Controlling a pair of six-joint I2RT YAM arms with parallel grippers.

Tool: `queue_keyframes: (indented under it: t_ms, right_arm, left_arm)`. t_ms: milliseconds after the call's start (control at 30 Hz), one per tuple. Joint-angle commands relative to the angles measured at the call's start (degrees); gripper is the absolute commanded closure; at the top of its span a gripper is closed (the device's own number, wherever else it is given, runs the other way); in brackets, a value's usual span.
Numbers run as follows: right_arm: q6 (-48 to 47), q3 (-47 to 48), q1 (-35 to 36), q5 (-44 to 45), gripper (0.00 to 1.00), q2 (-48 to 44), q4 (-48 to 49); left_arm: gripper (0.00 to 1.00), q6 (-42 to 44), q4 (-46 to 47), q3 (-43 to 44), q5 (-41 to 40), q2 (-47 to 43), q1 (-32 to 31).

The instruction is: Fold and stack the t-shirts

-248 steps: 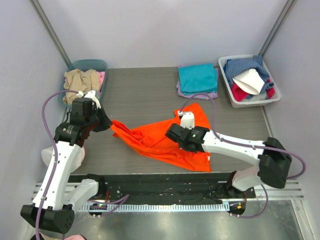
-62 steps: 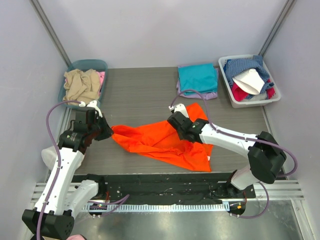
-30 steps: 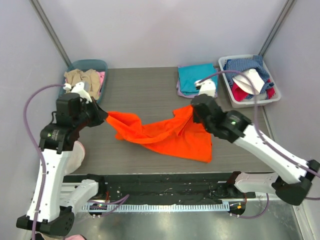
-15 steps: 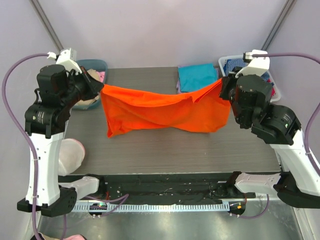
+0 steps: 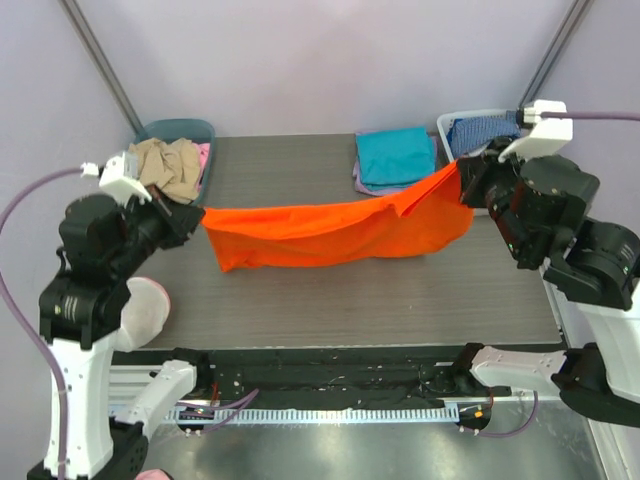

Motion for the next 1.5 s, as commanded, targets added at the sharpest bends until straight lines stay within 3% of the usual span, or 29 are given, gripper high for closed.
queue_keyframes:
  t_ms: [0,100,233,400,500,533,667,800,833,933,1000,1067,1100,1133,1200,1233,1267,1367,1433,1467]
  right_arm:
    - [4.6,-2.6,0.0,-7.4,0.99,-5.7,-4.4]
    - [5.6,-1.2,0.0,-9.1,0.99,-8.0,-7.6]
    - [6.1,9.0,-0.1,-10.3,0.99,-6.9,-13.6]
    - [5.9,18.1,-1.9,-13.1,0.99,-2.9,-20.4]
    - [5.8,14.5,-2.0,-12.3,0.99,-2.8,-18.6]
    - [5.6,9.3,-2.0,-11.7,0.99,-4.1,-16.8]
    - [4.0,-1.5,-1.9,-7.0,0.99,-3.9,-5.7]
    - [0.3,-2.9,-3.2,-3.4,0.99,4.5,2.4]
    - [-0.3,-1.4,-7.8,-7.8,0.99,6.6,3.9]
    - [0.0,1.9,-19.6,-24.0,0.99,15.6,9.4]
    - [-0.7,4.9,-27.2,-27.2,0.99,23.5,12.4]
    - [-1.6,14.2,-32.9,-31.6,0.99,30.0,12.1]
    - [-1.5,19.0,-34.5,-33.3,0.99,36.6,11.1]
    - [-1.8,31.1,-35.5,-34.4,0.99,39.7,9.6]
    - [-2.6,46.0,-36.8,-36.4,0.99,46.0,4.7]
    - [-2.5,49.1,-37.5,-37.7,0.99,45.3,5.2]
    - [-1.7,45.1,-38.2,-39.3,0.99,41.7,10.9]
    - [-1.9,31.3,-38.3,-40.7,0.99,30.4,16.8]
    - [-1.5,26.0,-38.1,-43.4,0.99,26.3,16.7]
    - [-1.2,23.3,-38.0,-43.7,0.99,21.8,17.2]
  left_arm:
    - [1.00,-5.9,0.1,-7.1,1.8,-11.0,0.2]
    - [1.00,-6.3,-6.0,-4.2,0.9,-14.5,0.2]
    - [1.00,-6.1,-15.5,4.2,1.0,-14.3,0.3]
    - [1.00,-7.6,-18.4,8.0,4.0,-13.2,0.2]
    - [1.00,-6.9,-15.8,4.6,4.6,-12.2,0.2]
    - [1.00,-5.9,-13.4,3.4,4.2,-11.8,0.2]
    - [1.00,-3.7,-2.1,-5.8,3.2,-8.1,0.2]
    - [1.00,-1.1,10.2,-9.7,2.1,5.0,0.2]
    - [1.00,-0.4,14.0,-8.9,1.8,8.2,0.2]
    - [1.00,2.6,17.7,-2.0,0.8,19.9,0.3]
    - [1.00,4.1,19.0,4.4,0.1,25.4,0.5]
    - [1.00,4.4,18.6,10.6,0.3,33.7,0.9]
    - [1.00,4.5,17.9,18.0,0.6,36.3,1.1]
    - [1.00,4.5,15.7,22.2,1.0,41.1,1.3]
    - [1.00,3.9,12.6,35.9,1.8,44.3,1.2]
    - [1.00,3.0,9.6,40.5,2.5,45.7,1.1]
    - [1.00,2.5,8.3,48.8,2.7,47.0,1.2]
    - [1.00,0.5,5.4,55.8,4.8,44.2,1.2]
    - [1.00,0.1,7.6,50.4,5.5,39.0,1.1]
    - [1.00,0.0,9.5,39.9,4.8,30.8,1.1]
